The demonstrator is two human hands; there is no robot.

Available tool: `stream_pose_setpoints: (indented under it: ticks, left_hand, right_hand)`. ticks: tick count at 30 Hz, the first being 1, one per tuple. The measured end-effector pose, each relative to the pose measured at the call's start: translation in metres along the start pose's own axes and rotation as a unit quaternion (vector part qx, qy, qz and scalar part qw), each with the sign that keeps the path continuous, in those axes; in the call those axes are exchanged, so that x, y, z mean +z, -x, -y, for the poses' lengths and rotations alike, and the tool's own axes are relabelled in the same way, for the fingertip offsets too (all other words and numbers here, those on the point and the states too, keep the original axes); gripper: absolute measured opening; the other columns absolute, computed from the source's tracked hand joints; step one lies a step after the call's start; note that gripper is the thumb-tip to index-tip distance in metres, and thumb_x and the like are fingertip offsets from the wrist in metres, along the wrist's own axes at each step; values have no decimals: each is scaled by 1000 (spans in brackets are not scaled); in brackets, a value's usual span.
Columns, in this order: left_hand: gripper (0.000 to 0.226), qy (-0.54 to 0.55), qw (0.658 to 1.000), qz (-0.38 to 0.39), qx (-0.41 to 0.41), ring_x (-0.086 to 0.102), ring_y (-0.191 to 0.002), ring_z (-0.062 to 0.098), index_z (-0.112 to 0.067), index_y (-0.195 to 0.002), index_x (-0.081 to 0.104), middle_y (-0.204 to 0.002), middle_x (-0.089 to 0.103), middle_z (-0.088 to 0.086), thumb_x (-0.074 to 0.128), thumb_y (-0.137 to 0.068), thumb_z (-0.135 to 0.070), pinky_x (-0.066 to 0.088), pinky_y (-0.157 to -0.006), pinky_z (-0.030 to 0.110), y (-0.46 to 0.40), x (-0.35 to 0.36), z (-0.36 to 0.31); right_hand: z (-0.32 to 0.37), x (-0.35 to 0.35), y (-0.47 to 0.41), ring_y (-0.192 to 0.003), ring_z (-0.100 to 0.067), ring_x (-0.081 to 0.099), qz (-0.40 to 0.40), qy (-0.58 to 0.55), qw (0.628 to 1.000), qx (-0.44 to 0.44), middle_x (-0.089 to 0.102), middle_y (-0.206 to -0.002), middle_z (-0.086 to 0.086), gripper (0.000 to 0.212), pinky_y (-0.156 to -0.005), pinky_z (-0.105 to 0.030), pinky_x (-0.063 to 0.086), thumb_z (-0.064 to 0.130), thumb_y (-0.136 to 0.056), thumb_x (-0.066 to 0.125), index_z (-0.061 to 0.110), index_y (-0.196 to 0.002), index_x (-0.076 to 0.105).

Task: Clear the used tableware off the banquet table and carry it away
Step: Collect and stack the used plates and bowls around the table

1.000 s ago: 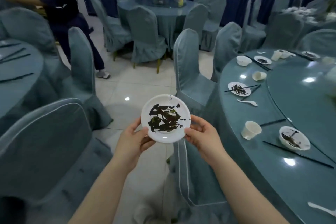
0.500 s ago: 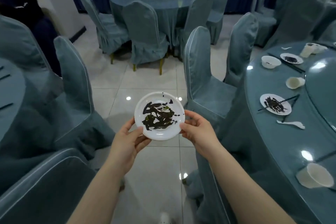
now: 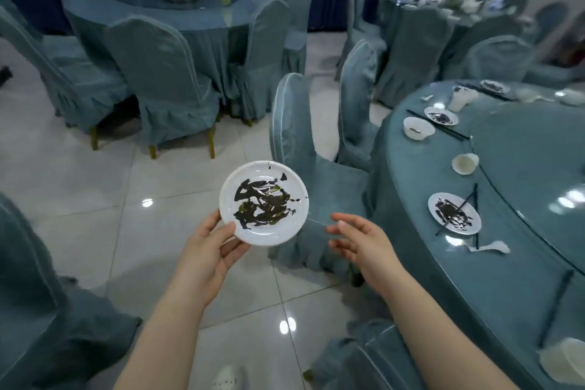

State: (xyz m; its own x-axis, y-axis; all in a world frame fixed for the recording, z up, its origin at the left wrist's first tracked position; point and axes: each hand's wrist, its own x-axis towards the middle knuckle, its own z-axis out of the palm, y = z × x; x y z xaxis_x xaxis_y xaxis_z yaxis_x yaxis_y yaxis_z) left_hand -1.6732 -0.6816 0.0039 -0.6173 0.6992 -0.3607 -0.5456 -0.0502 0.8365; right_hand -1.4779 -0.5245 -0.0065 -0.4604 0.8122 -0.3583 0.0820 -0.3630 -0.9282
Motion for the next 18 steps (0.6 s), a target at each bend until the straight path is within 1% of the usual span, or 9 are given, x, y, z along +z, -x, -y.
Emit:
stream_pose_setpoints:
  ticks: [2, 5, 7, 9, 11, 14, 15, 16, 18]
  left_hand:
    - [33, -12, 999, 37, -4, 72, -71, 12, -18, -121, 57, -85, 76, -2, 47, -95, -1, 56, -58, 21, -46, 11, -19]
    - [32, -35, 996, 83, -14, 72, -75, 12, -22, -117, 59, -89, 76, -2, 48, -95, -2, 56, -60, 21, -104, 34, -36]
    - [33, -46, 992, 113, -25, 72, -77, 12, -23, -118, 60, -92, 76, -2, 48, -95, -3, 56, -60, 22, -136, 51, -40]
    - [32, -60, 989, 131, -38, 72, -78, 12, -25, -116, 61, -94, 75, -3, 49, -95, -4, 56, -61, 21, -163, 70, -39]
    - [31, -78, 983, 155, -54, 72, -79, 12, -25, -112, 64, -95, 75, -3, 49, -94, -4, 56, -62, 21, -189, 90, -34]
    - [28, -104, 975, 177, -81, 71, -78, 12, -21, -111, 64, -92, 75, -2, 49, -94, -4, 57, -61, 21, -228, 125, -29]
    - [28, -113, 973, 180, -85, 71, -77, 12, -21, -111, 63, -90, 75, -3, 49, -94, -4, 57, -61, 21, -243, 139, -25]
    - [28, -123, 971, 185, -87, 71, -76, 11, -21, -110, 63, -89, 75, -3, 49, -94, -4, 57, -60, 21, -256, 153, -22]
    - [28, -143, 964, 206, -88, 71, -76, 9, -23, -108, 64, -90, 75, -3, 49, -94, -4, 57, -61, 20, -282, 185, -17]
  right_hand:
    - [6, -3, -23, -67, -17, 66, -62, -17, 998, -7, 73, -86, -4, 13, -70, -30, 51, 11, -93, 58, 15, -99, 69]
    - [11, -17, -47, -70, -19, 65, -160, -29, 987, -7, 74, -87, -6, 12, -70, -30, 51, 10, -90, 62, 16, -94, 71]
    - [11, -33, -60, -71, -19, 64, -213, -27, 977, -9, 73, -85, -6, 11, -71, -31, 51, 10, -87, 65, 17, -92, 72]
    - [11, -52, -71, -69, -17, 64, -267, -26, 963, -6, 72, -82, -3, 12, -70, -29, 51, 9, -86, 65, 17, -92, 72]
    - [8, -77, -81, -63, -11, 63, -324, -24, 946, 1, 72, -80, -1, 12, -65, -23, 52, 9, -86, 66, 17, -92, 72]
    - [0, -121, -102, -51, -2, 56, -408, 14, 913, 14, 68, -69, 6, 11, -49, -13, 45, 9, -84, 68, 18, -90, 72]
    - [-4, -137, -111, -52, -3, 56, -426, 32, 904, 22, 68, -69, 6, 12, -49, -13, 45, 10, -83, 68, 17, -92, 72]
    - [-8, -153, -120, -56, -7, 58, -441, 48, 896, 32, 69, -73, 5, 14, -54, -16, 47, 10, -83, 68, 16, -95, 72]
    - [-15, -184, -143, -69, -14, 61, -473, 91, 875, 53, 71, -82, 2, 19, -66, -25, 47, 13, -82, 68, 13, -100, 71]
